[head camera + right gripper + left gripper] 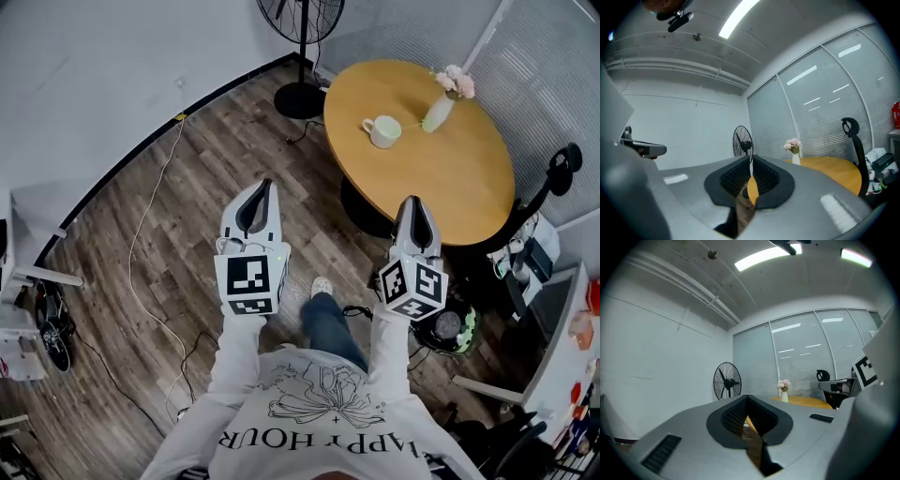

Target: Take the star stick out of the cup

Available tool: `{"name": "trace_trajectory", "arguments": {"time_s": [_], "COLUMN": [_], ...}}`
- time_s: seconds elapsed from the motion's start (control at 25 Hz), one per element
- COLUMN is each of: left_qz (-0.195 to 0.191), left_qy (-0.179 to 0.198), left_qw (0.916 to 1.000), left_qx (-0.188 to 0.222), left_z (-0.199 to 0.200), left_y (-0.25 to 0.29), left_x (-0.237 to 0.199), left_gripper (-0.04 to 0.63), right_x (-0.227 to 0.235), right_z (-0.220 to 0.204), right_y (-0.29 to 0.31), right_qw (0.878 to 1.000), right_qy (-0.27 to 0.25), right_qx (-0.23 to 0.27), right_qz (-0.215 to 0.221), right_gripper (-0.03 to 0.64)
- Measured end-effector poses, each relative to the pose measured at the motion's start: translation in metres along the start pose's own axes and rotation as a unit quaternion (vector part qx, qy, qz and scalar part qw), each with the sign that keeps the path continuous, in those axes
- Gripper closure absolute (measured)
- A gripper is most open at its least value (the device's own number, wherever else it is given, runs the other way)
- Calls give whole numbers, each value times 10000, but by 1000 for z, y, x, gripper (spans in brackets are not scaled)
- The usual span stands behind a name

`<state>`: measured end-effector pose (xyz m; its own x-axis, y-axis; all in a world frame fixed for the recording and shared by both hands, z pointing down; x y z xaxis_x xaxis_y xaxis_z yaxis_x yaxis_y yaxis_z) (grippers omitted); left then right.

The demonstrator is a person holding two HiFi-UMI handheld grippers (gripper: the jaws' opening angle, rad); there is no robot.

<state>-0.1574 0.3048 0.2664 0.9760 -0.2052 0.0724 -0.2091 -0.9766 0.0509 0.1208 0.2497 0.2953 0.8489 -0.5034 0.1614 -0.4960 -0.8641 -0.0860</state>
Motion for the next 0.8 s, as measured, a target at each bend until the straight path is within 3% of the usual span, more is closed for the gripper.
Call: {"name": "trace_trajectory", "arguments": {"time_s": [0.8], "left_qz": [121], "left_qy": [-26], "left_qw": [9999], "left_qx": [11], "left_z": [24], "left_y": [182], "left_x": [85], "left_gripper": [589], "right_x": [154], "right_z": [14], "right_y": [147], "right_qw": [9998], "right_qy": [57], "right_qx": [-166], "right_qz": [74], "right_gripper": [580]}}
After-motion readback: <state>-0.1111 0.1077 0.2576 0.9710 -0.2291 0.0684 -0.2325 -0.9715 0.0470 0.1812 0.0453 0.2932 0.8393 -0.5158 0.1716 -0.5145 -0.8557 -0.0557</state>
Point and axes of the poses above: the fingertips, and each gripper's own axes: y forward along the fingers, x to its right, z out of its top, the point moved 9 cm from there along -y, backward along the fingers, and after that the axes turned 14 degrees about z, right-handed, at the moved point
